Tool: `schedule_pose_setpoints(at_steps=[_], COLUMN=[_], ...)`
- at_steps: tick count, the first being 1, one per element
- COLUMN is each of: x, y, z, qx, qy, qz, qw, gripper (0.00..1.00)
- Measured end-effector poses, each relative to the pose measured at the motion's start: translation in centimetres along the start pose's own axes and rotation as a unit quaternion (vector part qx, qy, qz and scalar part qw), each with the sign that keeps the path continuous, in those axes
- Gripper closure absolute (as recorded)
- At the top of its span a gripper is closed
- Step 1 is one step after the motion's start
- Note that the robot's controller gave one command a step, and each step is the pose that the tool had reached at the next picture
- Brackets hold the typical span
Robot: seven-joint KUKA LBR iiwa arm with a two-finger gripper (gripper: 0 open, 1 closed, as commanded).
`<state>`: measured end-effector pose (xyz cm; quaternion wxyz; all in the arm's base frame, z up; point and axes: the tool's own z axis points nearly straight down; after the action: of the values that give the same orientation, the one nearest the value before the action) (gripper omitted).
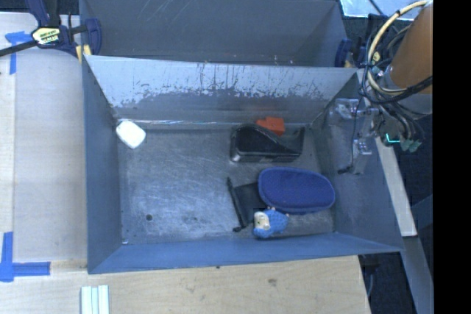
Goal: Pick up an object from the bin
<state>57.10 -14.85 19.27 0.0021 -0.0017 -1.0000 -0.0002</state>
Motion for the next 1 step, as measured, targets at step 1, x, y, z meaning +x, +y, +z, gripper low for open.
schedule_pose_setpoints(at_steps=[1], x=[3.59], y=[3.69], z=[11.98], qx=[0.004], qy=[-0.0062], qz=[-0.027], qw=[0.9996], gripper=[0.0])
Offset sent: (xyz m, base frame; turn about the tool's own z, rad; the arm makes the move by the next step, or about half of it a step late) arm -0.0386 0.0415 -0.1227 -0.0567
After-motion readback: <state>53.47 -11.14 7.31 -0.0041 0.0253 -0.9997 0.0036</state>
